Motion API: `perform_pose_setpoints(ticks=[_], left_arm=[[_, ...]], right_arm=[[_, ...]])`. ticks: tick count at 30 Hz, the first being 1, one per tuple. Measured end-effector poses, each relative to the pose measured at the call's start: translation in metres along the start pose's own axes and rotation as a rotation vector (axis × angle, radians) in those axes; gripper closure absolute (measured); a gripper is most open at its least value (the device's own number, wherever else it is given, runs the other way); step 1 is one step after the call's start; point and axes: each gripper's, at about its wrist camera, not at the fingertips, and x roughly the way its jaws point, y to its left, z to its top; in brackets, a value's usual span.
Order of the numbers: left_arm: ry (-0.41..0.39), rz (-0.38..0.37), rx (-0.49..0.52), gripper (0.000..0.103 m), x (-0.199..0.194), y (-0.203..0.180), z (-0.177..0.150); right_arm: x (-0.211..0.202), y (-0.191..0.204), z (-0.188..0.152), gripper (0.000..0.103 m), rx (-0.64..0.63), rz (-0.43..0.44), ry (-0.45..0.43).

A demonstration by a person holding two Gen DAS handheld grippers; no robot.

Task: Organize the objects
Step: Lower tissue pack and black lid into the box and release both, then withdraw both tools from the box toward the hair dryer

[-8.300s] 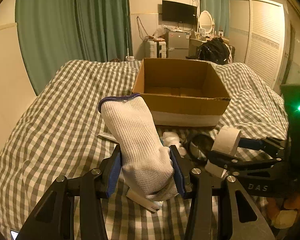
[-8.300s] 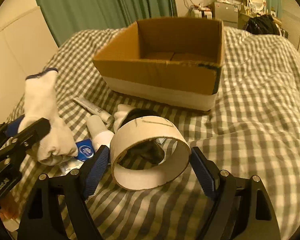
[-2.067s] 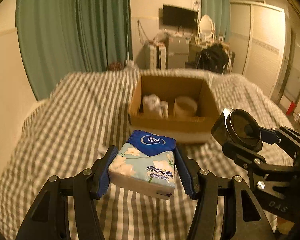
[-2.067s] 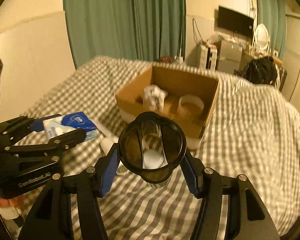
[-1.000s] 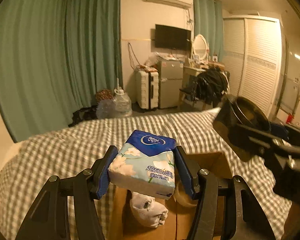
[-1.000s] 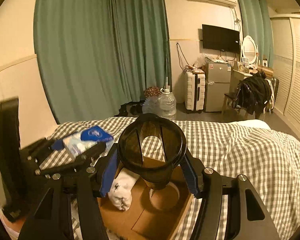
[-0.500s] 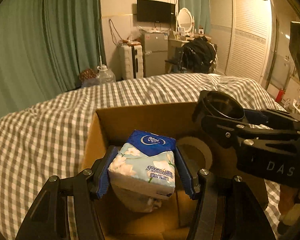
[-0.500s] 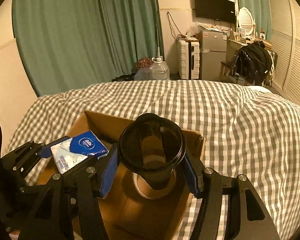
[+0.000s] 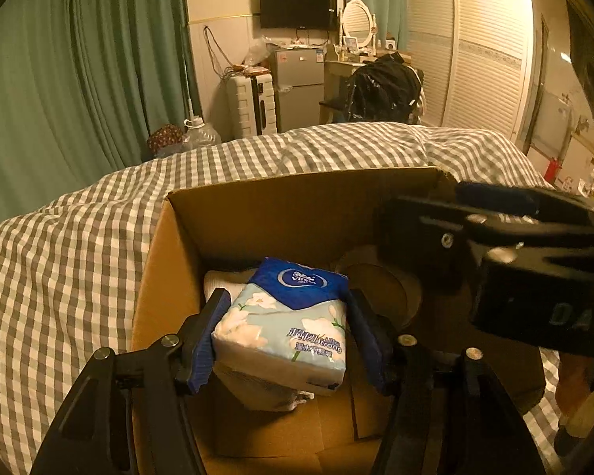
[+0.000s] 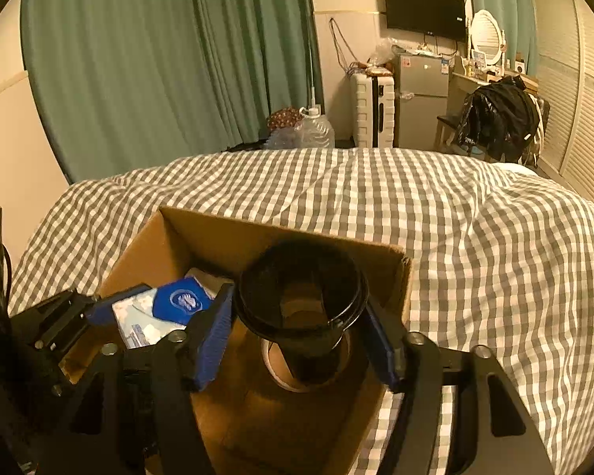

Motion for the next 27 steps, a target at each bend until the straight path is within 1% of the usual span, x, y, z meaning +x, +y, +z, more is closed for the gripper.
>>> perform_pose_setpoints(ticks=[1, 2, 3, 4, 6, 7, 11, 14, 18, 22, 27], left_arm=[[-0.003, 0.003, 0.003, 0.03, -0.002, 0.0, -0.001], [-0.004, 0.008, 0.004, 0.025, -0.005, 0.0, -0.002], [-0.009, 0.018, -0.007, 0.015, -0.01, 0.001, -0.002], [-0.017, 0.024, -0.014, 0.012, -0.014, 0.003, -0.002], [-0.046, 0.029, -0.03, 0.01, -0.028, 0.007, -0.002], [-0.054, 0.041, -0.036, 0.008, -0.034, 0.009, -0.002], [-0.086, 0.113, -0.047, 0.006, -0.069, 0.013, -0.007], [-0.1, 0.139, -0.056, 0.005, -0.096, 0.011, -0.01], [-0.129, 0.163, -0.062, 0.004, -0.138, 0.005, -0.014], [-0.168, 0.178, -0.087, 0.002, -0.183, 0.006, -0.023], [-0.212, 0.208, -0.12, 0.002, -0.223, 0.01, -0.038]], right_arm=[[-0.003, 0.0, 0.001, 0.027, 0.003, -0.003, -0.011], [-0.006, 0.0, 0.002, 0.027, 0.005, -0.003, -0.023], [-0.01, 0.0, 0.003, 0.026, 0.005, 0.001, -0.036], [-0.013, 0.0, 0.004, 0.025, 0.005, 0.0, -0.046], [-0.021, 0.0, 0.005, 0.023, 0.004, -0.004, -0.066], [-0.026, 0.0, 0.006, 0.022, 0.003, -0.007, -0.075], [-0.057, 0.002, 0.007, 0.02, -0.009, -0.026, -0.121], [-0.087, 0.007, 0.004, 0.014, -0.014, -0.028, -0.155], [-0.131, 0.018, -0.003, 0.013, -0.033, -0.026, -0.199], [-0.17, 0.03, -0.008, 0.012, -0.05, -0.03, -0.221], [-0.212, 0.045, -0.023, 0.012, -0.071, -0.044, -0.249]])
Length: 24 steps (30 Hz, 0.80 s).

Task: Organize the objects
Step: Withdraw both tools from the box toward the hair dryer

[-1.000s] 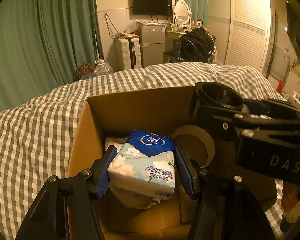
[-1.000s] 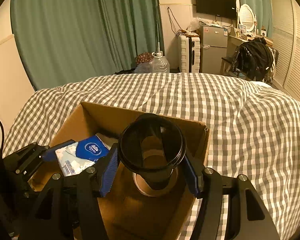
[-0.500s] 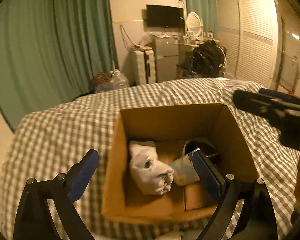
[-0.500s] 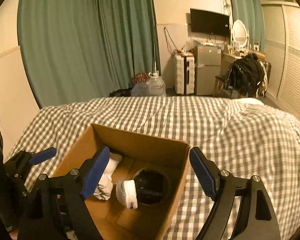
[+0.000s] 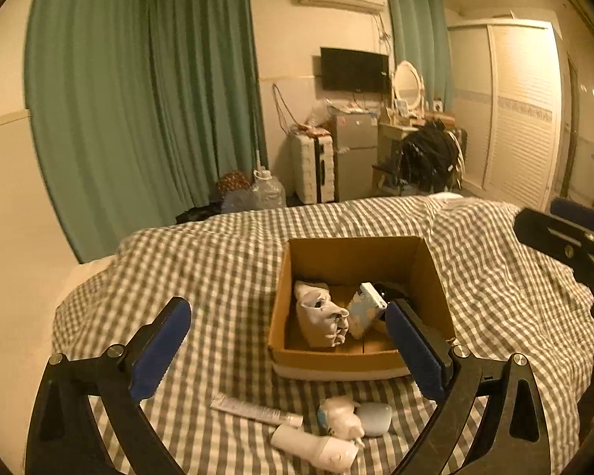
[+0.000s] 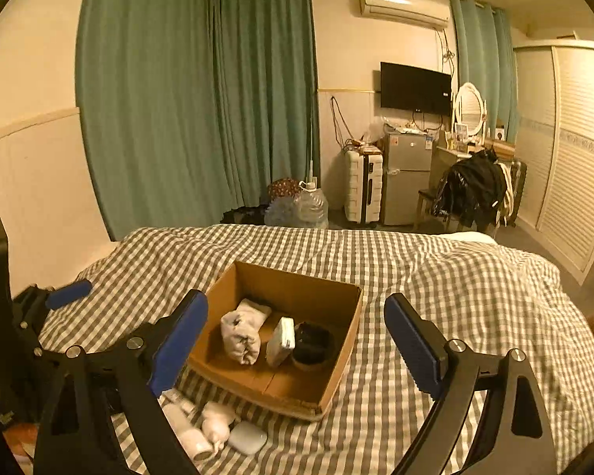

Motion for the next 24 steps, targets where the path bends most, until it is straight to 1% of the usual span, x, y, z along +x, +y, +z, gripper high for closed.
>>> perform_pose_setpoints(ticks=[6, 9, 11, 16, 18, 21, 24], left_arm=[[-0.02, 0.019, -0.028, 0.001, -0.027, 0.003, -0.015], [-0.02, 0.036, -0.03, 0.001, -0.03, 0.002, -0.026], [-0.005, 0.051, -0.043, 0.001, -0.026, 0.001, -0.036], [0.047, 0.086, -0.057, 0.001, -0.007, 0.001, -0.064], [0.083, 0.095, -0.058, 0.001, 0.006, 0.0, -0.078], [0.152, 0.122, -0.068, 0.001, 0.031, 0.0, -0.102], [0.209, 0.141, -0.054, 0.001, 0.052, -0.004, -0.123]], right_arm=[[-0.037, 0.012, -0.016, 0.012, -0.008, 0.021, -0.016], [-0.044, 0.017, -0.025, 0.011, -0.018, 0.026, -0.021], [-0.044, 0.02, -0.031, 0.011, -0.024, 0.032, -0.017], [-0.029, 0.026, -0.055, 0.011, -0.042, 0.021, 0.018], [-0.019, 0.025, -0.067, 0.011, -0.042, 0.012, 0.036], [0.002, 0.023, -0.087, 0.011, -0.031, 0.015, 0.089], [0.025, 0.021, -0.106, 0.011, -0.027, 0.008, 0.141]])
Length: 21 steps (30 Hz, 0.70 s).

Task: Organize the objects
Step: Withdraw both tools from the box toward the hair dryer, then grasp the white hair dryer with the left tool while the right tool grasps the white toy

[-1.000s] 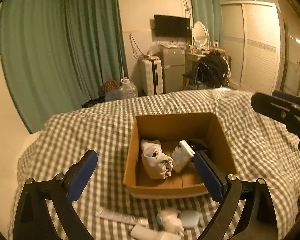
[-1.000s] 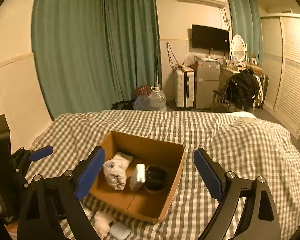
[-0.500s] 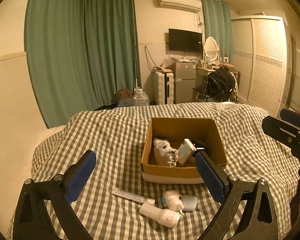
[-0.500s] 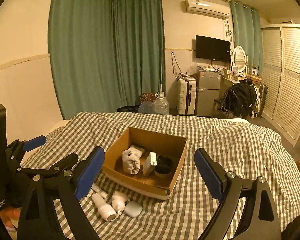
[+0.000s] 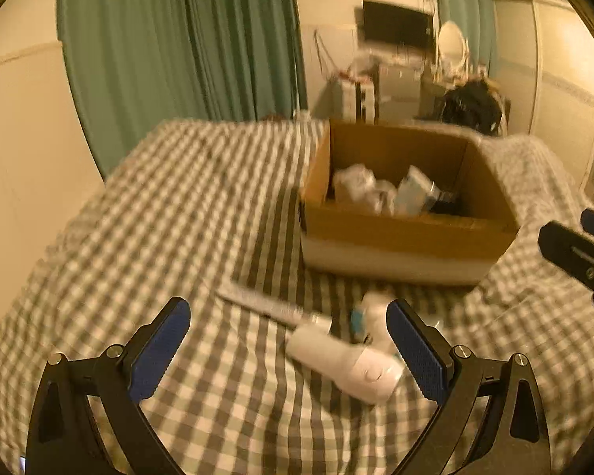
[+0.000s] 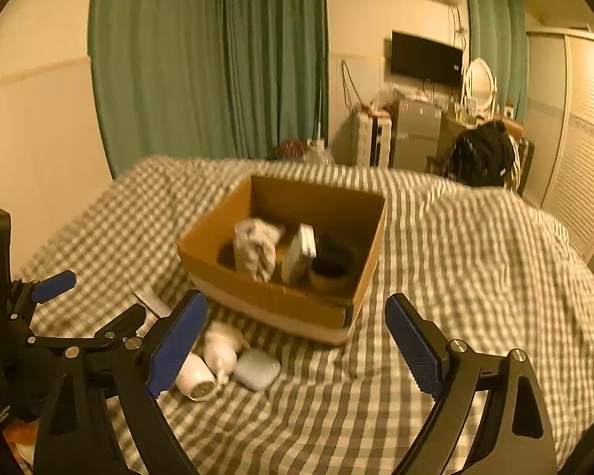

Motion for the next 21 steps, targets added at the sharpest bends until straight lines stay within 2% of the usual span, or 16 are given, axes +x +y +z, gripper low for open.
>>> perform_pose_setpoints(ticks=[2, 7, 12, 17, 20, 21], left_arm=[[0.045, -0.012, 0.015, 0.001, 0.013, -0.007, -0.011], [0.123, -0.121, 0.054, 0.001, 0.028, -0.03, -0.03], [0.173, -0.121, 0.093, 0.001, 0.044, -0.044, -0.04], [0.212, -0.144, 0.041, 0.003, 0.064, -0.041, -0.038], [0.229, -0.143, 0.024, 0.016, 0.071, -0.041, -0.038], [0.231, -0.146, 0.025, 0.025, 0.072, -0.041, -0.038]], right_arm=[[0.015, -0.002, -0.011, 0.011, 0.006, -0.001, 0.033], [0.038, -0.009, -0.03, 0.011, 0.028, 0.004, 0.104], [0.039, -0.015, -0.034, 0.011, 0.053, 0.01, 0.107], [0.041, -0.021, -0.036, 0.011, 0.092, 0.012, 0.117], [0.042, -0.022, -0.037, 0.011, 0.101, 0.015, 0.118], [0.043, -0.022, -0.037, 0.011, 0.104, 0.016, 0.12]])
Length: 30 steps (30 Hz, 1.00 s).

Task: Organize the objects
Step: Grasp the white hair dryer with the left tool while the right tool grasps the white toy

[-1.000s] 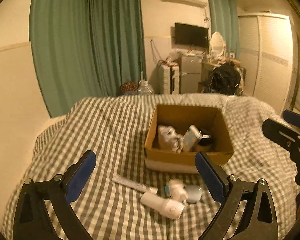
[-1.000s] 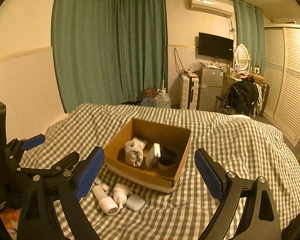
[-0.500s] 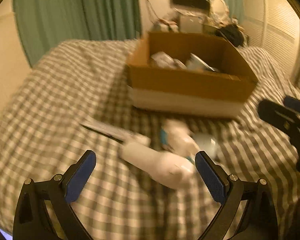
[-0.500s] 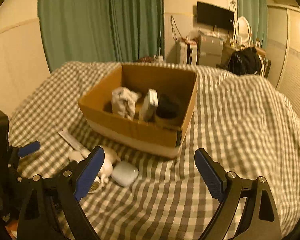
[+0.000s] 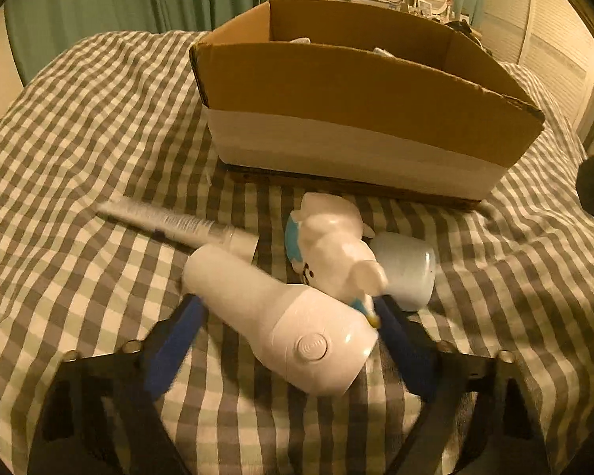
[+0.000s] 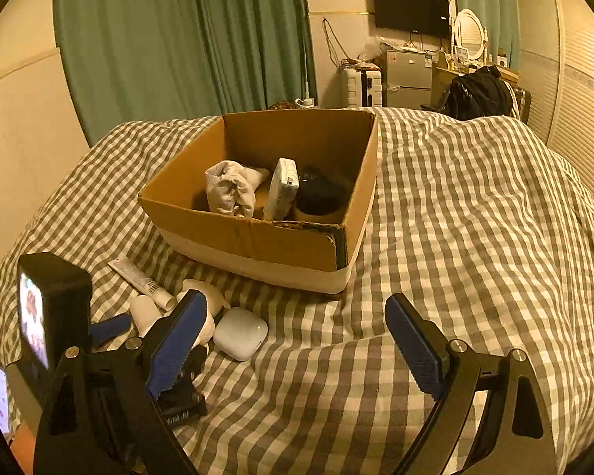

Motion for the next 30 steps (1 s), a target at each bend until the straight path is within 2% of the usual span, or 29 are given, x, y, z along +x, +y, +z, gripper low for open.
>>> perform_pose_setpoints(ticks=[4, 6, 12, 17, 24, 30], left_arm=[[-0.007, -0.009, 0.018, 0.048, -0.008, -0.003, -0.004], [-0.022, -0.005, 0.023, 0.052, -0.017, -0.004, -0.008], [-0.09, 0.001, 0.013, 0.052, -0.056, 0.006, -0.014], [-0.161, 0.024, -0.016, 0.052, -0.079, 0.025, -0.002], [-0.215, 0.096, 0.003, 0.052, -0.082, 0.055, 0.019], [-0.218, 0.112, -0.02, 0.052, -0.083, 0.077, 0.02]], right_arm=[[0.002, 0.0, -0.001, 0.011, 0.004, -0.003, 0.009], [0.002, 0.004, -0.002, 0.011, -0.009, -0.007, 0.004], [0.004, 0.009, -0.005, 0.011, -0.034, 0.003, 0.009], [0.008, 0.011, -0.007, 0.011, -0.047, 0.013, 0.022], [0.025, 0.036, -0.008, 0.011, -0.097, 0.038, 0.068], [0.051, 0.057, -0.001, 0.011, -0.132, 0.042, 0.127]])
